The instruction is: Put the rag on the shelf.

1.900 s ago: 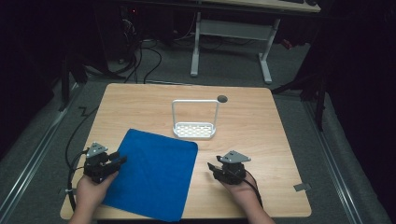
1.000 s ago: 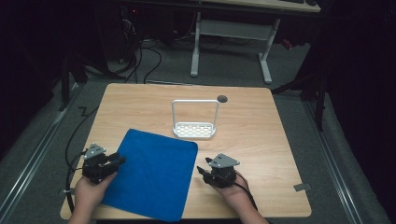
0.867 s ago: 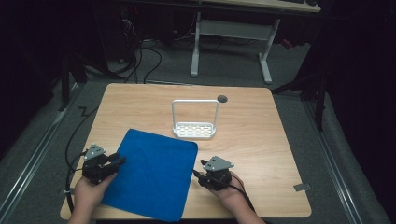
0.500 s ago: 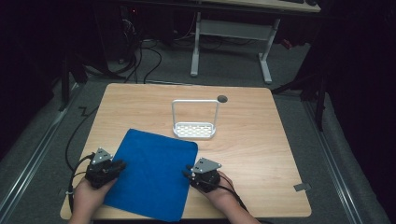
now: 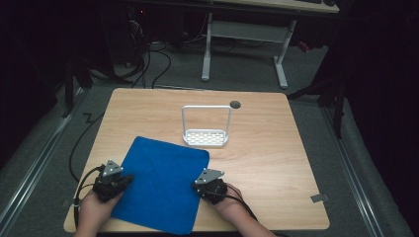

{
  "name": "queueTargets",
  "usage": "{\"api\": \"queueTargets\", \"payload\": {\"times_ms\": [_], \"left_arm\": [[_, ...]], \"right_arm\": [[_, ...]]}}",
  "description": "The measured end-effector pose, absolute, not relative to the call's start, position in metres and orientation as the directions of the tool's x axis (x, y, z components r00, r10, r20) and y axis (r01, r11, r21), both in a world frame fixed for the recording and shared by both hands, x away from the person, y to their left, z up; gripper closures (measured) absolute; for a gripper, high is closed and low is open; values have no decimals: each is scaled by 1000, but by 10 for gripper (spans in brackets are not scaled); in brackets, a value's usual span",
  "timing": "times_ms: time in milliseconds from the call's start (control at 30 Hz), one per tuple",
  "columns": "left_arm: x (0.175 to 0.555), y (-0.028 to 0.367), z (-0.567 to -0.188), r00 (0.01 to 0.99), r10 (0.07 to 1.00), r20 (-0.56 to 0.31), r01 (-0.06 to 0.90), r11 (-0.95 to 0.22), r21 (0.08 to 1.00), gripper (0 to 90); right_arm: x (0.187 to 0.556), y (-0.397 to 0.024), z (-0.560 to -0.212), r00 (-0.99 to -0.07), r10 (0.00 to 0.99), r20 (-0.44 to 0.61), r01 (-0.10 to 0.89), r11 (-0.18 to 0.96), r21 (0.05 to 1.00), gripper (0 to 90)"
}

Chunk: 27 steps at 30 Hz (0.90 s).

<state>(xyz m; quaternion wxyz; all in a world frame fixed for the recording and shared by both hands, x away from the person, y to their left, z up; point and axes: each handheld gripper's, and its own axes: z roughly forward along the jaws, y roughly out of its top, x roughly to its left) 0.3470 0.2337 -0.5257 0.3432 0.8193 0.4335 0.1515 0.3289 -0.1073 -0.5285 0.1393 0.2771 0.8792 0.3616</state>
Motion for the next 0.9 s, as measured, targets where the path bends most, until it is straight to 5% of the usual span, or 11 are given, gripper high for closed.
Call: {"api": "queueTargets", "payload": {"times_ms": [500,900], "left_arm": [[334,220,-525,628,773,-88,599,-408,689,865],[329,179,-526,754,640,-146,541,-479,691,872]], "right_arm": [[323,-127,-528,-785,617,-53,403,574,712,900],[317,-171,-525,-735,677,-35,467,544,697,900]]}}
